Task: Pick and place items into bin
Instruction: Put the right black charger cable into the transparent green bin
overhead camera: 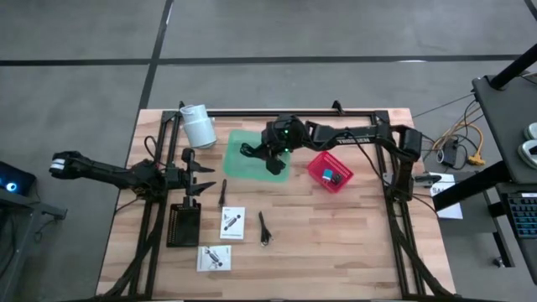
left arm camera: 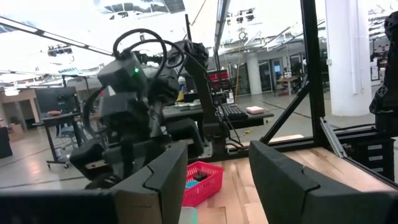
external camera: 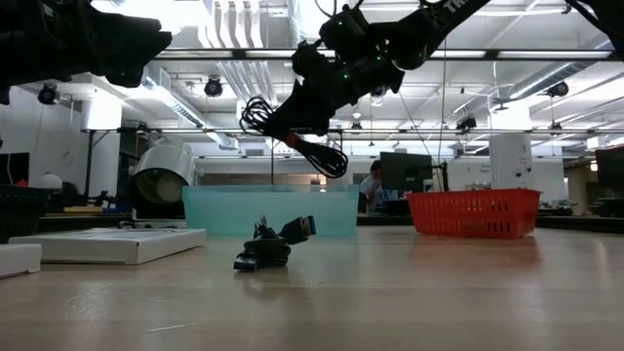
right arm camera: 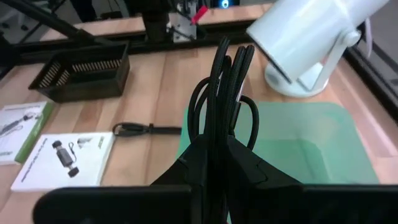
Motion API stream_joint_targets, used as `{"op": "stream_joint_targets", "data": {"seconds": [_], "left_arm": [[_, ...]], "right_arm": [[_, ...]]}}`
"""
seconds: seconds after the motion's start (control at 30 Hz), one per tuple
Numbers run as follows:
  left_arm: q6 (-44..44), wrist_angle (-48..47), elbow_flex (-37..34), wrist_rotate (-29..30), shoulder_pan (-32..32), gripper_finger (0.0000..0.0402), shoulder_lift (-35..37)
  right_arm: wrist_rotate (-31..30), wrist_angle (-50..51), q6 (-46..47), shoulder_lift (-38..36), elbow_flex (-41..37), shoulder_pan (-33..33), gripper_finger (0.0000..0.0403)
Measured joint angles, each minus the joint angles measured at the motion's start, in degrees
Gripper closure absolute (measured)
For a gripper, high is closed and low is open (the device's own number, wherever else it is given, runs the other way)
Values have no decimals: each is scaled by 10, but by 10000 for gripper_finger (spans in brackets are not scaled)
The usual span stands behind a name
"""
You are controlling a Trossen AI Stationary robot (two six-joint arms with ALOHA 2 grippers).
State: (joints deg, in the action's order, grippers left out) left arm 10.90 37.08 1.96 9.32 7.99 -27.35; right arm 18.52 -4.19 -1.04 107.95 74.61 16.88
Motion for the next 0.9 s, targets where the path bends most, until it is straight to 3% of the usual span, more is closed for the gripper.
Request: {"op": "stream_joint_targets", "data": {"seconds": [0.43, 0.9], "left_arm": [[0, 3, 0, 0, 0, 244, 1], [5, 2, 0, 0, 0, 244, 1]], "right_arm": [[-5, 15, -6, 1, -11, 0, 381], [-7, 14, -11, 1, -16, 0, 306]]}}
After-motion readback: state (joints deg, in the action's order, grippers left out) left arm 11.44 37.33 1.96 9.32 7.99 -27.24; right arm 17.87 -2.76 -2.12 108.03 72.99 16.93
